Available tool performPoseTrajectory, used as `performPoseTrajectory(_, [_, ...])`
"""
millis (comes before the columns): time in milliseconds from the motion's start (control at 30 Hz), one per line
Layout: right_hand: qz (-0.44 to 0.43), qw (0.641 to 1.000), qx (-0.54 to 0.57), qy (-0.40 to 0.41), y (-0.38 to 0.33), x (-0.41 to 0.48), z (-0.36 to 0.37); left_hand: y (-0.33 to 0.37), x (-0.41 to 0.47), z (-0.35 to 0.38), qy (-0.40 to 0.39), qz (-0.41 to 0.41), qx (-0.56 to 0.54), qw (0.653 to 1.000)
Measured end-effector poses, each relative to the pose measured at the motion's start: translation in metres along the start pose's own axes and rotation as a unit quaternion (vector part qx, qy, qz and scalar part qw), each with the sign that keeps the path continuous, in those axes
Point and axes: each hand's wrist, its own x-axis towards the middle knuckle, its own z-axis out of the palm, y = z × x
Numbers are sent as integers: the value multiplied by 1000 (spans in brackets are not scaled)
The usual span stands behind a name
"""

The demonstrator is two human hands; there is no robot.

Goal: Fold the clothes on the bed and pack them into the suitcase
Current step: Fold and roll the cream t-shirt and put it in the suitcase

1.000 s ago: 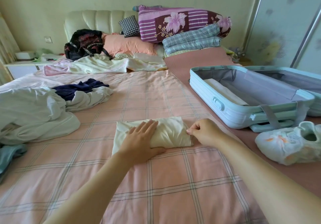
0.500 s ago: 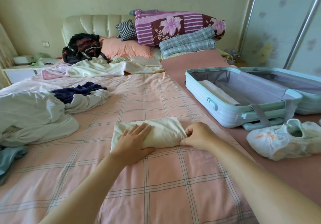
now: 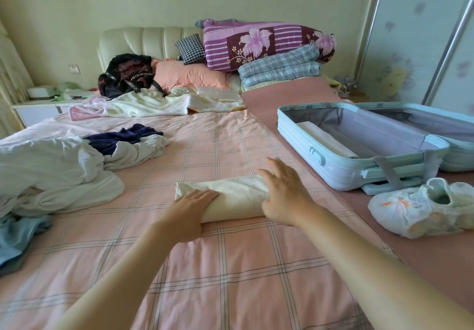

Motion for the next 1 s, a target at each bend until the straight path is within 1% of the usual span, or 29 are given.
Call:
performPoseTrajectory(33, [-40, 999, 3, -15, -9, 4, 3, 2, -1, -2, -4, -2, 4, 1000])
performPoseTrajectory(67, [-65, 997, -8, -50, -17, 7, 9, 3, -1, -2, -2, -5, 5, 1000])
performPoseTrajectory(133, [-66, 989, -37, -129, -26, 12, 25, 0, -2, -1, 19, -23, -14, 999])
performPoseTrajectory(167, [-49, 988, -33, -146, -27, 13, 32, -3, -3, -1, 39, -28, -34, 998])
performPoseTrajectory(200, [-28, 990, -16, -138, -25, 14, 36, -6, -3, -2, 63, -27, -61, 996])
performPoseTrajectory(267, [-2, 997, 15, -73, -16, 19, 38, -15, -4, -4, 117, -26, -132, 984])
performPoseTrajectory(333, [34, 998, 47, -32, -7, 24, 32, -21, -7, -13, 164, -44, -181, 969])
performPoseTrajectory(367, [55, 994, 93, -20, -4, 26, 25, -21, -9, -21, 185, -66, -196, 961])
performPoseTrajectory(400, [76, 984, 162, -9, 0, 28, 19, -21, -11, -30, 210, -91, -209, 951])
performPoseTrajectory(467, [105, 944, 310, 29, 4, 29, 0, -19, -15, -50, 270, -138, -251, 919])
performPoseTrajectory(533, [134, 885, 441, 61, 5, 28, -21, -19, -18, -69, 310, -166, -339, 872])
performPoseTrajectory(600, [173, 815, 550, 67, 6, 27, -36, -19, -19, -84, 298, -179, -428, 834])
performPoseTrajectory(633, [196, 789, 579, 59, 6, 28, -38, -18, -20, -89, 276, -186, -458, 825])
performPoseTrajectory(667, [215, 782, 582, 51, 6, 30, -37, -19, -20, -90, 250, -198, -468, 824])
performPoseTrajectory(700, [228, 799, 555, 48, 6, 31, -34, -18, -19, -88, 225, -213, -460, 832])
performPoseTrajectory(767, [240, 867, 434, 45, 7, 34, -16, -22, -16, -72, 167, -262, -394, 865])
performPoseTrajectory(800, [248, 900, 356, 30, 6, 33, -5, -24, -15, -61, 128, -292, -350, 881])
performPoseTrajectory(833, [252, 927, 276, 7, 2, 30, 3, -26, -14, -50, 82, -319, -293, 898])
performPoseTrajectory(867, [238, 949, 205, -6, -1, 27, 9, -27, -14, -40, 42, -334, -221, 916])
performPoseTrajectory(900, [197, 969, 148, -3, -6, 26, 13, -27, -12, -33, 21, -329, -152, 932])
performPoseTrajectory(933, [133, 985, 109, 10, -11, 25, 14, -26, -9, -28, 25, -310, -104, 945])
performPoseTrajectory(967, [62, 993, 92, 24, -18, 25, 12, -21, -5, -28, 50, -282, -87, 954])
performPoseTrajectory(1000, [3, 996, 82, 19, -25, 26, 13, -14, -1, -29, 80, -249, -93, 961])
